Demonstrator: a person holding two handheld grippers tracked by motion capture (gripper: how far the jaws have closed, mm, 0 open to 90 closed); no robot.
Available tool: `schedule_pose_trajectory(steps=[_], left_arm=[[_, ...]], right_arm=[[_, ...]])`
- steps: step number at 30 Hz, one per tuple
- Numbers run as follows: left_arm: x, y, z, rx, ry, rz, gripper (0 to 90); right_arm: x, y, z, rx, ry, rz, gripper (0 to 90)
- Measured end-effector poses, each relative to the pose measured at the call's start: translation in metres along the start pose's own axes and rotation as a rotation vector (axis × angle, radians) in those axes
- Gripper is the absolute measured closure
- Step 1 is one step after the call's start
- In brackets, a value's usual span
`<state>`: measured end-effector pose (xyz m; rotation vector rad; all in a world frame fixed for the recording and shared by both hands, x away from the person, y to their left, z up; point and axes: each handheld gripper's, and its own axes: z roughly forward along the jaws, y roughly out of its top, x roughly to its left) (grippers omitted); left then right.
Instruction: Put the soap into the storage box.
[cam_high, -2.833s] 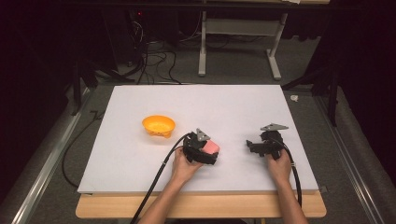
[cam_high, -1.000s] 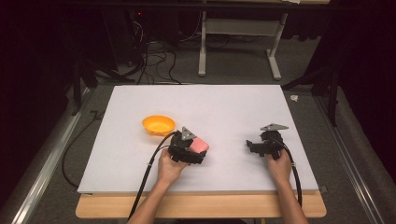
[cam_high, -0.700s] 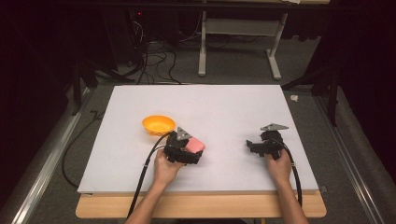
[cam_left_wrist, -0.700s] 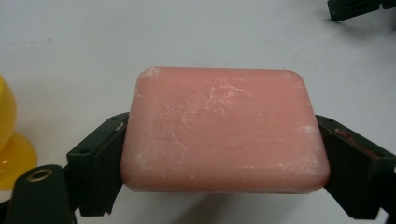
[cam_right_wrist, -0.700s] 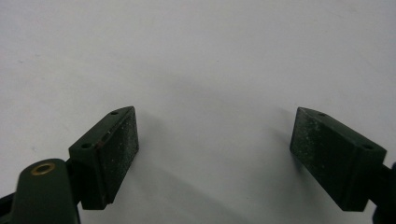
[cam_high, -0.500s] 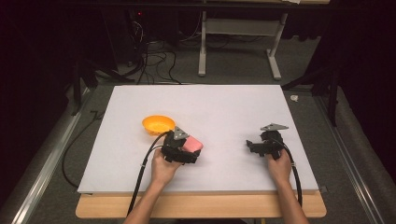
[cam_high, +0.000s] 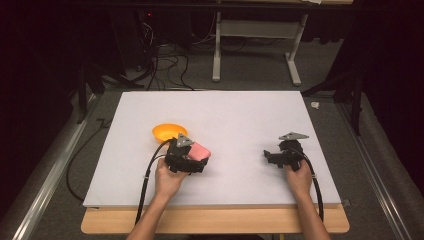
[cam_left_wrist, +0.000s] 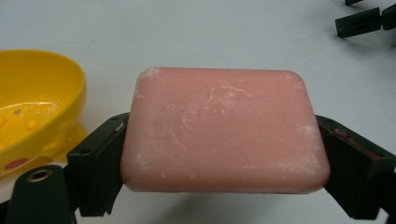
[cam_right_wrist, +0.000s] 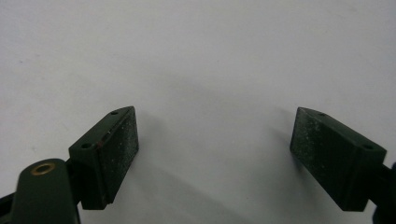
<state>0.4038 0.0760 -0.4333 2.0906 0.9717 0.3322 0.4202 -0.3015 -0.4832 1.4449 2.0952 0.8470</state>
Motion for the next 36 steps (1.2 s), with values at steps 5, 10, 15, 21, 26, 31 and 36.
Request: schedule_pose_trajectory(steps=[5,10,15,21,26,31,36], left_arm=[[0.003,-0.001,-0.005,-0.011,0.001,-0.006,13.6],[0.009,-0.001,-0.014,-0.02,0.004,-0.012,13.6],[0.016,-0.004,-0.024,-0.033,0.012,-0.032,13.6],[0.022,-0.005,-0.035,-0.04,0.026,-0.051,13.6],[0.026,-0.007,-0.043,-0.044,0.037,-0.061,13.6],[0.032,-0.009,-0.05,-0.048,0.052,-0.079,13.6],[0.037,-0.01,-0.057,-0.053,0.067,-0.091,13.6]], right_arm=[[0.0,0.0,0.0,0.0,-0.001,0.001,15.9],[0.0,0.0,0.0,0.0,-0.002,0.001,15.9],[0.0,0.0,0.0,0.001,-0.002,-0.001,15.8],[0.0,0.0,0.0,0.0,-0.003,0.001,15.6],[0.0,0.0,0.0,0.001,-0.004,0.002,15.6],[0.001,0.0,0.0,-0.001,-0.008,-0.003,15.6],[0.0,0.0,0.0,0.0,-0.003,0.001,15.8]])
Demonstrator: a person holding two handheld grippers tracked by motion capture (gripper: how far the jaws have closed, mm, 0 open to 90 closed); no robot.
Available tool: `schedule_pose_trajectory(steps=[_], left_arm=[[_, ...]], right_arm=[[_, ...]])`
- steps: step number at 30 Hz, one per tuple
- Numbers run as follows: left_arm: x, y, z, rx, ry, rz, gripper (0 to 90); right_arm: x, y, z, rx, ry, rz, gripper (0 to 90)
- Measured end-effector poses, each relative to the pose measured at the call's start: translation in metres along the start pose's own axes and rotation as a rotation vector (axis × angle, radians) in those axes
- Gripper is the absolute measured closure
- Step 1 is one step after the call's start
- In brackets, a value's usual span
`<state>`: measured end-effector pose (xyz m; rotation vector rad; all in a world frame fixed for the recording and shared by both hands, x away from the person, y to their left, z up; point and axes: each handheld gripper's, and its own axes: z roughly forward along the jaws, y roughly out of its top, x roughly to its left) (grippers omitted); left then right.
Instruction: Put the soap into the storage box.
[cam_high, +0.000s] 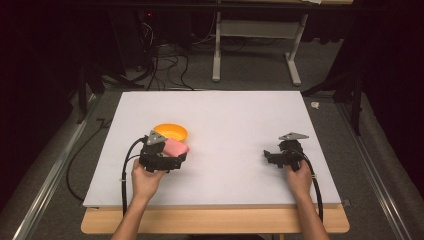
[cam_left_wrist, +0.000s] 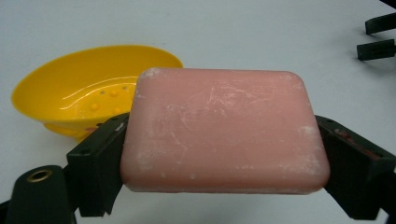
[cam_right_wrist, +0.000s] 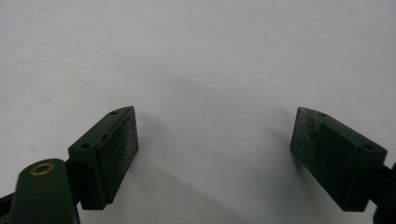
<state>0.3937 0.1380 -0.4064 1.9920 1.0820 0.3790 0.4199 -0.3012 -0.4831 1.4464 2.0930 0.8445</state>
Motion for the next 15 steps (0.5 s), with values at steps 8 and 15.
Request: schedule_pose_trajectory(steps=[8,15], left_arm=[[0.0057,0.002,-0.0003,0.008,0.027,-0.012,13.6],[0.0103,0.0062,-0.0041,0.002,0.043,-0.021,13.6]], right_arm=[[-0.0003,0.0,0.0001,-0.001,0.002,-0.001,15.9],[0.0,-0.0001,0.0,-0.001,0.001,-0.002,16.1]])
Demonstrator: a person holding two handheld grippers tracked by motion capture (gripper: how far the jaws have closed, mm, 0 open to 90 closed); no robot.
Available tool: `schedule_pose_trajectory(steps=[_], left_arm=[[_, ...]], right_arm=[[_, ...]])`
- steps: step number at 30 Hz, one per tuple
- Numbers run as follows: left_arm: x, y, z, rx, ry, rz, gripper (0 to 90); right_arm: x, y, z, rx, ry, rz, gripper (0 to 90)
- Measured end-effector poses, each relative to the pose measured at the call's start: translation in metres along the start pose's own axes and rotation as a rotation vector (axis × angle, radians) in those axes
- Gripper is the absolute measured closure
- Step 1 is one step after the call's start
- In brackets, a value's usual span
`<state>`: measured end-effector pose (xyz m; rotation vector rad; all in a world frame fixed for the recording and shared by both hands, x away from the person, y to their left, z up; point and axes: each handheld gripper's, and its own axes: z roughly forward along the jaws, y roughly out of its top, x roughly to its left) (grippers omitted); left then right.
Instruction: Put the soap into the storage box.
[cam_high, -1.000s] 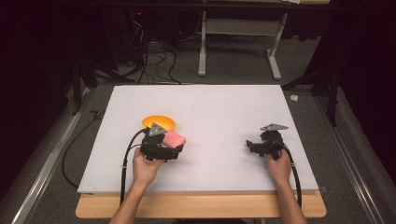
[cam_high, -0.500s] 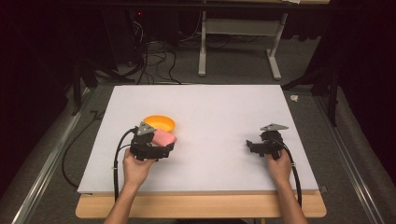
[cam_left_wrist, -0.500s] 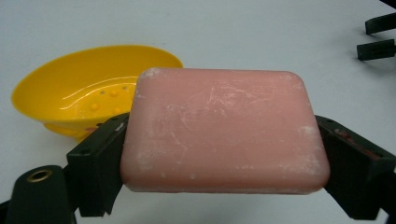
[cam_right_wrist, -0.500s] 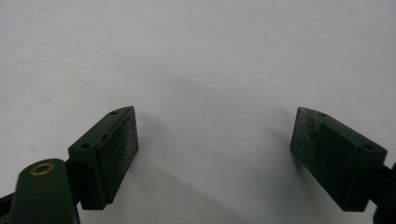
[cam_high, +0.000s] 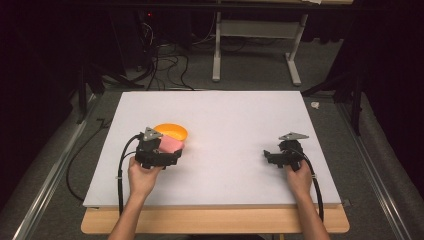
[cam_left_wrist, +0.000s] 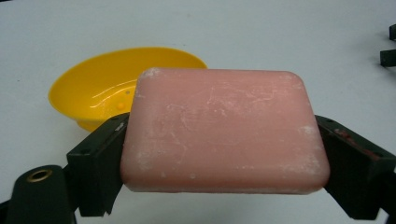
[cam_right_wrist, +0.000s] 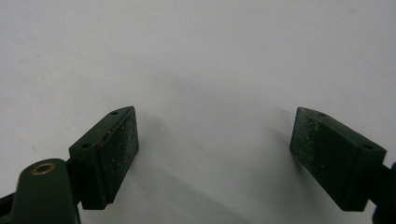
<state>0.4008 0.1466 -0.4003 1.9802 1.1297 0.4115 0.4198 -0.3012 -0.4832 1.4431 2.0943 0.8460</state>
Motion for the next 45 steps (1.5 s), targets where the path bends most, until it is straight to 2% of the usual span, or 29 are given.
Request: schedule_pose_trajectory(steps=[4,11,15,21,35,45], left_arm=[[0.002,0.002,-0.004,-0.006,-0.007,-0.005,13.6],[0.01,0.007,-0.007,-0.003,0.018,-0.007,13.6],[0.015,0.011,-0.008,-0.018,0.059,-0.001,13.6],[0.024,0.014,-0.007,-0.02,0.078,-0.021,13.6],[0.033,0.022,0.016,0.014,0.117,-0.047,13.6],[0.038,0.023,0.033,0.027,0.113,-0.078,13.6]], right_arm=[[0.0,0.0,0.0,-0.001,-0.001,-0.004,16.2],[0.001,0.0,0.0,-0.003,-0.005,-0.008,16.2],[0.0,0.0,0.0,-0.001,-0.002,-0.009,16.2],[0.0,0.0,0.0,0.0,-0.002,-0.008,16.2],[0.001,0.0,0.0,-0.001,-0.003,-0.008,16.2],[0.0,0.0,0.0,-0.001,0.0,-0.006,16.2]])
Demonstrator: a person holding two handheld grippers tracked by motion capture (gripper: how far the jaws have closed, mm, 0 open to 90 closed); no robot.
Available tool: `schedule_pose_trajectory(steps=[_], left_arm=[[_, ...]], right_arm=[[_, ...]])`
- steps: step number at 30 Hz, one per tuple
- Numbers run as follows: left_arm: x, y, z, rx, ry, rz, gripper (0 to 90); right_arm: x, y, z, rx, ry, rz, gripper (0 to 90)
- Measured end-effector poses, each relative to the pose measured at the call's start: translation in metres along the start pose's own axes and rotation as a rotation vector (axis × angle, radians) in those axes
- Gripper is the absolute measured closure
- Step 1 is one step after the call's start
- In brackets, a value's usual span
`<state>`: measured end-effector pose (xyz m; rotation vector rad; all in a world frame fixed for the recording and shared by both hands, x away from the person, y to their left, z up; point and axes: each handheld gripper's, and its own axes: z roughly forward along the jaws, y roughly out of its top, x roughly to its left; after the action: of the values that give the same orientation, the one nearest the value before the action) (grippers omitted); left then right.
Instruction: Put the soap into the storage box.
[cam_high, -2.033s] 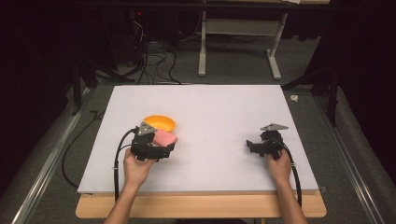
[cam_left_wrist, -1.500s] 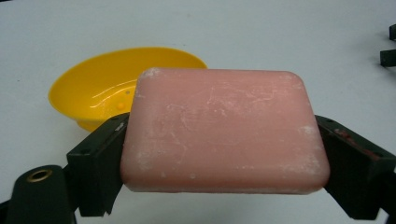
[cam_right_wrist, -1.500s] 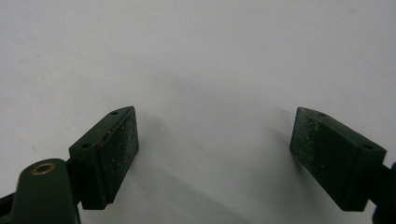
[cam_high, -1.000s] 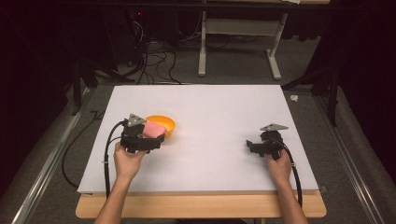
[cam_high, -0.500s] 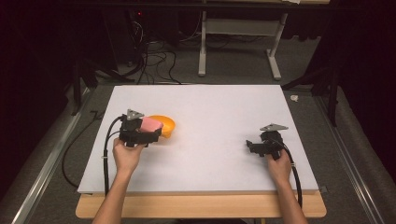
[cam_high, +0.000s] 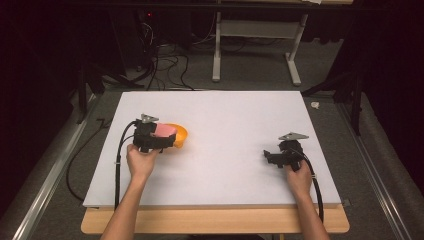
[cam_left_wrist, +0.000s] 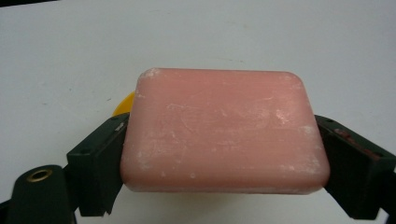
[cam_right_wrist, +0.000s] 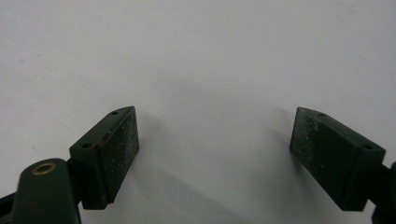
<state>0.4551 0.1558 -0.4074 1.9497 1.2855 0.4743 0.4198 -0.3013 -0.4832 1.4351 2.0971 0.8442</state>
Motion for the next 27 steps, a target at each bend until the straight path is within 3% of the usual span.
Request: schedule_pose_trajectory(steps=[7,13,17,27], left_arm=[[0.003,0.004,0.009,0.023,0.021,-0.005,13.6],[0.008,0.006,0.021,0.049,0.02,-0.037,13.6],[0.006,0.007,0.027,0.068,0.061,-0.005,13.6],[0.008,0.006,0.038,0.087,0.055,-0.033,13.6]], right_arm=[[0.0,0.0,0.0,0.001,0.003,0.002,16.2],[-0.001,0.0,0.0,0.002,0.005,0.005,16.1],[-0.001,0.0,0.0,0.002,0.005,0.005,16.1],[-0.001,0.0,0.0,0.002,0.006,0.006,16.1]])
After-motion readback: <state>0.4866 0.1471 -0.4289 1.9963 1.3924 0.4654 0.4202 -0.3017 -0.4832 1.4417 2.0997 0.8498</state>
